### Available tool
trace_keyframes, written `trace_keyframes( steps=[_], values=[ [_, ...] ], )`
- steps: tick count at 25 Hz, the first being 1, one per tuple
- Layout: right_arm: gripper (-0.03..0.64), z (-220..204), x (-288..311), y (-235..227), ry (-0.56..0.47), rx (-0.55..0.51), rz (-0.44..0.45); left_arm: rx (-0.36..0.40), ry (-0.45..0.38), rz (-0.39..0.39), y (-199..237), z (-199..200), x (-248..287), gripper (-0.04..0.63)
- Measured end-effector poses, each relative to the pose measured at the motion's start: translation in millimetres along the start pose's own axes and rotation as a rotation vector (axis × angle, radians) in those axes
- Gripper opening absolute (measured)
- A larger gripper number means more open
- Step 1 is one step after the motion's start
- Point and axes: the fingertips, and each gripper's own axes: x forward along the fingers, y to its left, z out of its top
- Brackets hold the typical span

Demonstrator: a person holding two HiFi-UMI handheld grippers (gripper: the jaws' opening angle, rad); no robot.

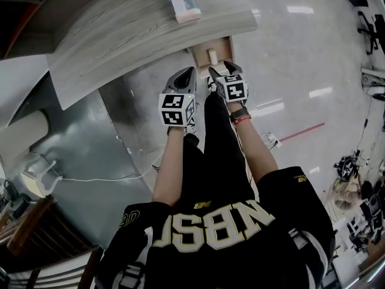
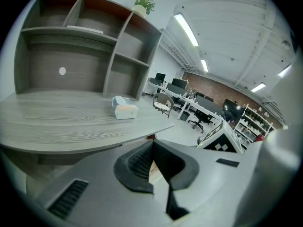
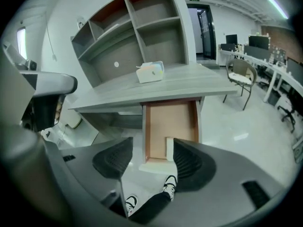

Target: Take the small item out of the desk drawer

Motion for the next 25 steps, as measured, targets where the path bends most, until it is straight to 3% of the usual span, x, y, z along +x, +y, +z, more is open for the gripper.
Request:
trace_keyframes(
  steps=[10,25],
  values=[
    [0.337,-35.0,64.1,-15.4,0.116,0.011,0.041,-0.015,0.063,0.036,16.8,-31.9,12.9,0.006],
    [0.342,-64.6,132.3,-50.3,0.214,0.017,-0.014,-0.053,0.12,0.07,47.8,-66.0,26.7,0.006]
  ],
)
